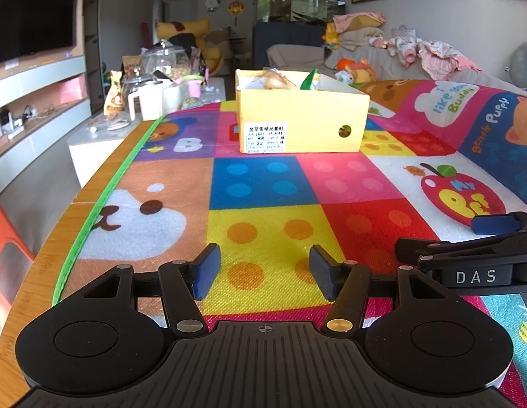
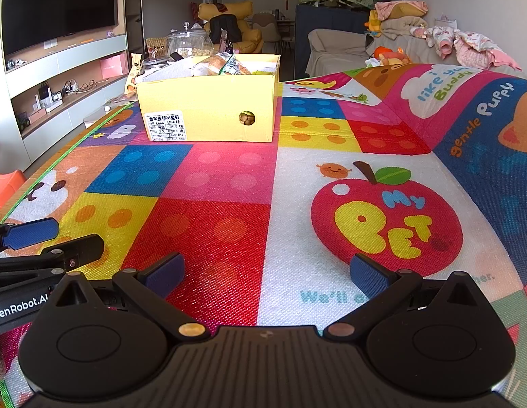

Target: Organize objects

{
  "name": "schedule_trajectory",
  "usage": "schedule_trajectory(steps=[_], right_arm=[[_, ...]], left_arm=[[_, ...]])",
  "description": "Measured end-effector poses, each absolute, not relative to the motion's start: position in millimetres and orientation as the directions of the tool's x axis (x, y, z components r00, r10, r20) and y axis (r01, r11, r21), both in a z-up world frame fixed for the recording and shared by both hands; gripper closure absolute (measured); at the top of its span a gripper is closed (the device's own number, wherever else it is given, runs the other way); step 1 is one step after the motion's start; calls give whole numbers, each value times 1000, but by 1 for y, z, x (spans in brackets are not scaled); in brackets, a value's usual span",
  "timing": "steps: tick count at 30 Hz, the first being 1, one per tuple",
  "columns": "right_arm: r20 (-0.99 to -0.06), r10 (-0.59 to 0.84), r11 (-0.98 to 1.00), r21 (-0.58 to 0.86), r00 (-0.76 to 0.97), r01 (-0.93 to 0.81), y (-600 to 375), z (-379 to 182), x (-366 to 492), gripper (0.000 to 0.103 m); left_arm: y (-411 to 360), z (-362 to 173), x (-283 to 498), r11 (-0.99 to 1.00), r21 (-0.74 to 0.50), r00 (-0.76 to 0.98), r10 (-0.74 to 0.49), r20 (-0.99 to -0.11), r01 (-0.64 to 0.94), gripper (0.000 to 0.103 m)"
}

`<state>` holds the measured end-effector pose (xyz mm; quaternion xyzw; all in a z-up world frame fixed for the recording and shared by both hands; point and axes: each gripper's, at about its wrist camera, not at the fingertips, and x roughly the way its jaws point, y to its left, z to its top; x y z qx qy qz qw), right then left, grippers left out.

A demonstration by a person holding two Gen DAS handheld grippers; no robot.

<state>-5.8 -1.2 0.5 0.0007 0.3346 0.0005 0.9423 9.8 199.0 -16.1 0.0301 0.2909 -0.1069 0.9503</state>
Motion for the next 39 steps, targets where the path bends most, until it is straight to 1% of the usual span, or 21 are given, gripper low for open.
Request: schedule_trajectory(steps=[20, 39], right_arm=[[-631, 1, 1000, 1, 776, 0, -1, 0, -6, 0], [-631, 1, 1000, 2, 776, 0, -1, 0, -6, 0]], left_arm=[[199, -15, 9, 974, -7, 807, -190, -559, 225, 40], [198, -15, 10, 974, 17, 809, -176, -560, 224, 39]])
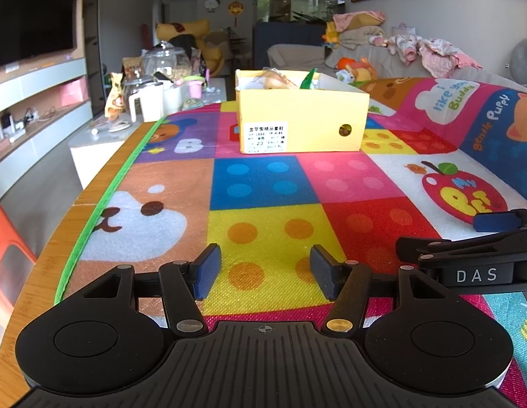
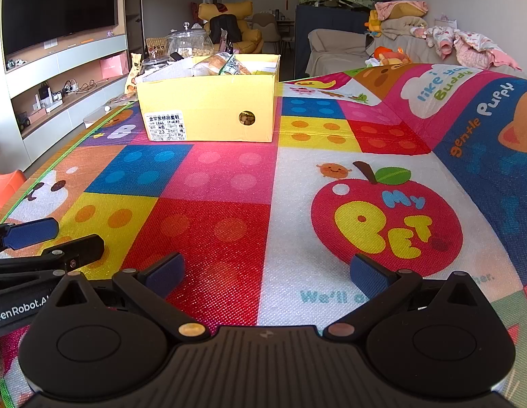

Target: Organize objects

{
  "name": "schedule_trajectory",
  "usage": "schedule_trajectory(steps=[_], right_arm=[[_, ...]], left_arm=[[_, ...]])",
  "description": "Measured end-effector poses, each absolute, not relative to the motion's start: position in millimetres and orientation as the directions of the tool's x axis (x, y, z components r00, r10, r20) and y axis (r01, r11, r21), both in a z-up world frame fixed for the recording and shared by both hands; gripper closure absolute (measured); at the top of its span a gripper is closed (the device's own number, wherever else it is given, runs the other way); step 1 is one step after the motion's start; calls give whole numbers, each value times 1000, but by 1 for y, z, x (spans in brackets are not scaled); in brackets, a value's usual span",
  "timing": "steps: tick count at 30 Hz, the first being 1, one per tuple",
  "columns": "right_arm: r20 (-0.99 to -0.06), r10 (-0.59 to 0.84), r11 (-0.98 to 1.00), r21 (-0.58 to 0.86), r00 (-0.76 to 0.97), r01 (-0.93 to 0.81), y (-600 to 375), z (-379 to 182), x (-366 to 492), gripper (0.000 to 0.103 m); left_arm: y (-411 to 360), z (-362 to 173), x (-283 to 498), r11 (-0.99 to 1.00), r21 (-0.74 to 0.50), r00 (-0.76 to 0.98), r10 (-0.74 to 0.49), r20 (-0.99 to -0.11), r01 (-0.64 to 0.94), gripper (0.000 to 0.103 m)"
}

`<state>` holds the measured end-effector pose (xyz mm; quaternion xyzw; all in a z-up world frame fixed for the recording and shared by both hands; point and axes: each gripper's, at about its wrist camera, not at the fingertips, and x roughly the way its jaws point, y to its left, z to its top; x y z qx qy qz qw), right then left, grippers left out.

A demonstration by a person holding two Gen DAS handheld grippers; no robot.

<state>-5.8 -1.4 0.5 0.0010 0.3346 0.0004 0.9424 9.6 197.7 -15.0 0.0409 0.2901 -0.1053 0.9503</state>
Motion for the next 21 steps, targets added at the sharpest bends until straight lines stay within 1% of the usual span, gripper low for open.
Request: schedule_trajectory(steps=[21], right_arm=[[-631, 1, 1000, 2, 776, 0, -1, 0, -6, 0]], left_arm=[[198, -15, 10, 975, 14, 809, -177, -560, 223, 39]])
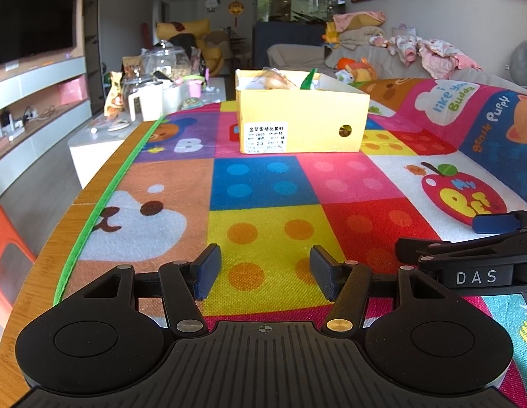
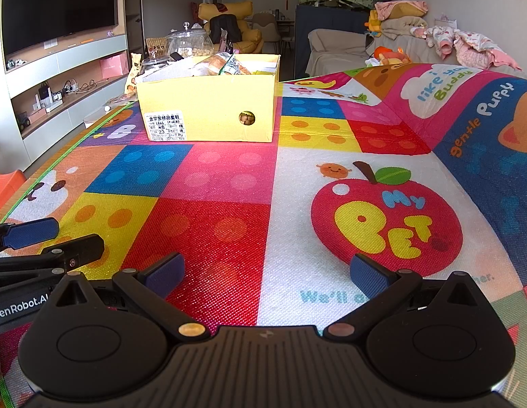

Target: Organize objects

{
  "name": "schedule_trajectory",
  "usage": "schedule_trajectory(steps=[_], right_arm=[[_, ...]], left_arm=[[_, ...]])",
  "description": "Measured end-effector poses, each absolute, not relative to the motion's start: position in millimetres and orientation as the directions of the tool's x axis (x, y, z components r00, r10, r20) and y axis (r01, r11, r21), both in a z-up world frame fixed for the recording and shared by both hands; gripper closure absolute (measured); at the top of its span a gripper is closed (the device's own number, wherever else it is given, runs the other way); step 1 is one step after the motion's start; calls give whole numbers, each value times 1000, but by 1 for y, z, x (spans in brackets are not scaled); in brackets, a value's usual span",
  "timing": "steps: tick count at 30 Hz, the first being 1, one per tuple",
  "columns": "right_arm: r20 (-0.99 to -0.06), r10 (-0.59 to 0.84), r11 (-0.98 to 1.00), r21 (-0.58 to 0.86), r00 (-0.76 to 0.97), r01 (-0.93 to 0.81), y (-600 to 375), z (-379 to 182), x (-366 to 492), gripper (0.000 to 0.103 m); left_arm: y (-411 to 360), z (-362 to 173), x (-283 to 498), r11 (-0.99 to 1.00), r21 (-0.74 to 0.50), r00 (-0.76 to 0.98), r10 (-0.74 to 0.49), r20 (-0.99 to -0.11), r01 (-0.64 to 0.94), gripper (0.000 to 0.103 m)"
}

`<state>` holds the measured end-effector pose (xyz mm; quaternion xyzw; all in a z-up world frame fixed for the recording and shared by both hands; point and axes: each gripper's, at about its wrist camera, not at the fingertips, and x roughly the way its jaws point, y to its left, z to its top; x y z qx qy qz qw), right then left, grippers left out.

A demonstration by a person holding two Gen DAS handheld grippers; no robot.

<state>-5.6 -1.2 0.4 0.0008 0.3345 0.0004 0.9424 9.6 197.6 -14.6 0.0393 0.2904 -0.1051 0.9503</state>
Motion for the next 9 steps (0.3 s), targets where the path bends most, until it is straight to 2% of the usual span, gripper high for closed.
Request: schedule_trajectory(steps=[9], right_arm=[[-631, 1, 1000, 2, 776, 0, -1, 0, -6, 0]], left_arm=[[203, -13, 13, 975, -49, 800, -207, -563, 218, 44]])
